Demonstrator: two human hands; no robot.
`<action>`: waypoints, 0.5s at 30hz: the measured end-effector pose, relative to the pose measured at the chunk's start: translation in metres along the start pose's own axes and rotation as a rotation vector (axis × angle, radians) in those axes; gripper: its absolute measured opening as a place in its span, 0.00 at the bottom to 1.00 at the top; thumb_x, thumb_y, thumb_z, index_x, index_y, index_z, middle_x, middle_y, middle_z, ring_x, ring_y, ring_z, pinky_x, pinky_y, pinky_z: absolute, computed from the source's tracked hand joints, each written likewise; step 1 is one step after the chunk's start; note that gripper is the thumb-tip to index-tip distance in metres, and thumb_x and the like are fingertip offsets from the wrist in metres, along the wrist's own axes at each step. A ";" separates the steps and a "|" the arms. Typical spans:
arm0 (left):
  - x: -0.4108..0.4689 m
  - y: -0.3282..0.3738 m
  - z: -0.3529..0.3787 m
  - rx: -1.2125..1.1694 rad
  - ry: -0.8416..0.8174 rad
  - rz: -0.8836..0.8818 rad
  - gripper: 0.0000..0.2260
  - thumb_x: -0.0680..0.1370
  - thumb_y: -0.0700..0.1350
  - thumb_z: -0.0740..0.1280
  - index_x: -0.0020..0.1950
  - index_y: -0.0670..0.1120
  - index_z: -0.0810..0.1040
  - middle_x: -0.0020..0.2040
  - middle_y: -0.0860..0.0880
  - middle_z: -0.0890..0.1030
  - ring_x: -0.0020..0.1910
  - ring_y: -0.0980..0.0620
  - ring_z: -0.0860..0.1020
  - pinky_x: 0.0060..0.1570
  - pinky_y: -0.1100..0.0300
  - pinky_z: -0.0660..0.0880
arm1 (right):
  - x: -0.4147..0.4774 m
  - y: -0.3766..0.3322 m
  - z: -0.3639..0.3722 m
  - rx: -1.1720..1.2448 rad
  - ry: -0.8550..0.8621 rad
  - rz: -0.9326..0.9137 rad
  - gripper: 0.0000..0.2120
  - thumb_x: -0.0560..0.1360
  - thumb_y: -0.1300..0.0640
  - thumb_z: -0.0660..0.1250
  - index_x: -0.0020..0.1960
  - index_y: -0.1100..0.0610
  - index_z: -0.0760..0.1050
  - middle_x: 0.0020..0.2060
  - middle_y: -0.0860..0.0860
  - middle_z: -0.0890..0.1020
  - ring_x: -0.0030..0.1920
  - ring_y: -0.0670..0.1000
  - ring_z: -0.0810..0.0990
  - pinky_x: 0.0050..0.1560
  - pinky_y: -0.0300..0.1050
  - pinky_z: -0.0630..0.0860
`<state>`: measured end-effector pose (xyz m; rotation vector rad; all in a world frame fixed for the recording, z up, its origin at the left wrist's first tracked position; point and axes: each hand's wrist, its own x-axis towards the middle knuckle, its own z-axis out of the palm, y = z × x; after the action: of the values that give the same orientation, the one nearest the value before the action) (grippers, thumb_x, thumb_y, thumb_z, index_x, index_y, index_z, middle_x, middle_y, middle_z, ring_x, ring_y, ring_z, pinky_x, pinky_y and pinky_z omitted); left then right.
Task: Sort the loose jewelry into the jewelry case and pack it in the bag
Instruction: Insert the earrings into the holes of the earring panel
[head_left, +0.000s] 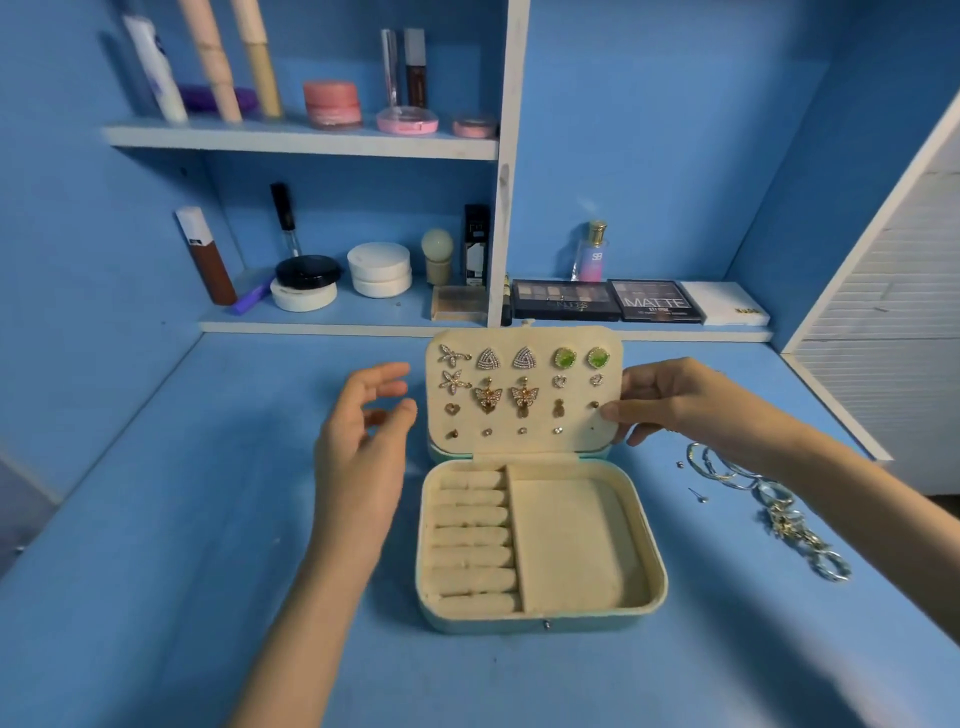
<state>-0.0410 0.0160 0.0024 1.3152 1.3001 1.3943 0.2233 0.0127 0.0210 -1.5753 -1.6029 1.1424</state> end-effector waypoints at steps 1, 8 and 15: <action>0.008 -0.007 -0.001 0.047 -0.045 0.008 0.15 0.78 0.36 0.64 0.48 0.58 0.76 0.49 0.58 0.79 0.44 0.60 0.75 0.43 0.63 0.69 | 0.000 0.000 0.000 -0.010 0.004 0.003 0.07 0.74 0.64 0.67 0.50 0.66 0.79 0.44 0.60 0.84 0.37 0.48 0.81 0.40 0.38 0.78; 0.014 -0.034 0.009 0.112 -0.166 0.132 0.12 0.78 0.35 0.64 0.52 0.53 0.76 0.43 0.57 0.79 0.40 0.67 0.76 0.41 0.74 0.69 | -0.003 -0.002 -0.002 -0.144 0.025 0.011 0.05 0.75 0.62 0.67 0.49 0.61 0.79 0.41 0.59 0.84 0.38 0.53 0.81 0.42 0.44 0.78; 0.015 -0.041 0.008 0.112 -0.169 0.175 0.13 0.79 0.37 0.64 0.54 0.56 0.76 0.42 0.60 0.79 0.41 0.68 0.76 0.41 0.73 0.71 | -0.029 0.012 -0.025 -0.623 0.043 -0.015 0.05 0.72 0.58 0.70 0.42 0.49 0.78 0.36 0.50 0.83 0.35 0.45 0.79 0.41 0.41 0.76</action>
<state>-0.0388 0.0381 -0.0360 1.6195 1.1867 1.3097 0.2537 -0.0126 0.0255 -1.9372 -2.0591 0.6131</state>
